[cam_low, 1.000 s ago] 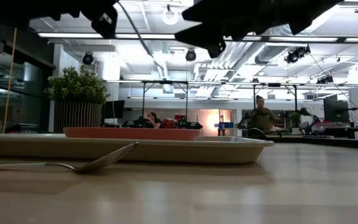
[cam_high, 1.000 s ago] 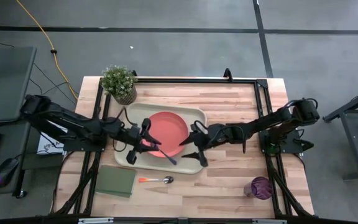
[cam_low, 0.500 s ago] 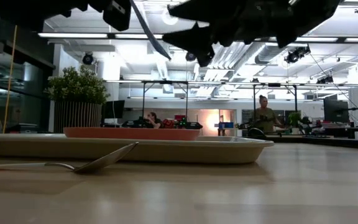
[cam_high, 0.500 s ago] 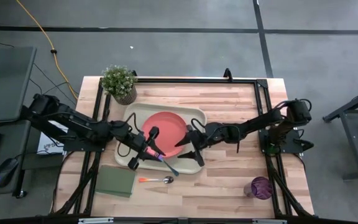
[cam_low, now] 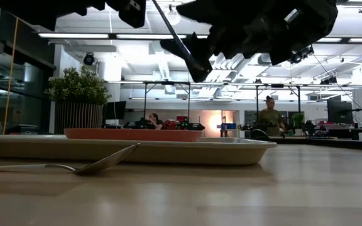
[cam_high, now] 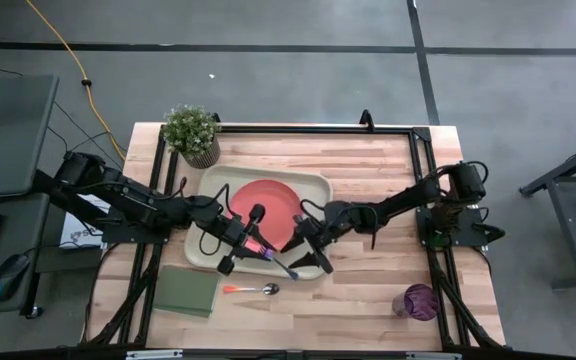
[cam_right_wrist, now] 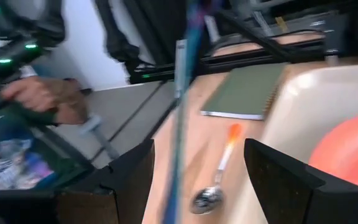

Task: Pick and place plate/cup/fork/spoon on tray
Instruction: Put the blue fork on the left side of the gray tray

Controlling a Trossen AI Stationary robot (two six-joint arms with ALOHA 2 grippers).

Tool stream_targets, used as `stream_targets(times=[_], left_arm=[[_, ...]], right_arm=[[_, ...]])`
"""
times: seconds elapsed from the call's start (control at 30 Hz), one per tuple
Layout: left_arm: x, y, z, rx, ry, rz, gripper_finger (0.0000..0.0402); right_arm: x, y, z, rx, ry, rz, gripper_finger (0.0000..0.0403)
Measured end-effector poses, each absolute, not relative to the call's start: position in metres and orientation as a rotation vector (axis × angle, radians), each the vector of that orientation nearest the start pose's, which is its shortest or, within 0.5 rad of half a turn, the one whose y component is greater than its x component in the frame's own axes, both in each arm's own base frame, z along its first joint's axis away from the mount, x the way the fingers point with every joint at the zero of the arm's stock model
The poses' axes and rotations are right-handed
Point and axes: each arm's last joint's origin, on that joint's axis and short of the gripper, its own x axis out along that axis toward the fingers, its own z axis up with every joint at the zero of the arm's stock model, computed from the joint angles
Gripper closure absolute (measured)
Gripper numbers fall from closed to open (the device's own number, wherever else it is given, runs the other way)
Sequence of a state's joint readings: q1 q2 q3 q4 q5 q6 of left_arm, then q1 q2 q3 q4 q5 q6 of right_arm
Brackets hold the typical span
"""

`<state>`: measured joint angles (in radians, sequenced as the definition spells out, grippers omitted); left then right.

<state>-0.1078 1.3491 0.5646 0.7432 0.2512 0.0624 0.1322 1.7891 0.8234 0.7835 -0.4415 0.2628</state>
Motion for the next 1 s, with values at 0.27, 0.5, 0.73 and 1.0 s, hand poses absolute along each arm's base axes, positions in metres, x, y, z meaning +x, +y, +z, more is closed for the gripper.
stream_targets(times=[0.27,0.5,0.73,1.0], left_arm=[[0.2717,-0.0345,0.2252,0.088,0.042,-0.291,0.0328],[0.2718,-0.0342,0.2253,0.088,0.041,-0.281,0.0328],[0.2721,-0.0332,0.2254,0.089,0.042,-0.247,0.0328],[0.2721,-0.0333,0.2254,0.071,0.044,-0.245,0.0324]], right_arm=[[0.3524,0.0647,0.1780,0.275,0.251,0.593,0.0170],[0.3530,0.0634,0.1769,0.279,0.257,0.538,0.0232],[0.3534,0.0626,0.1767,0.256,0.249,0.513,0.0322],[0.3534,0.0624,0.1761,0.225,0.247,0.513,0.0388]])
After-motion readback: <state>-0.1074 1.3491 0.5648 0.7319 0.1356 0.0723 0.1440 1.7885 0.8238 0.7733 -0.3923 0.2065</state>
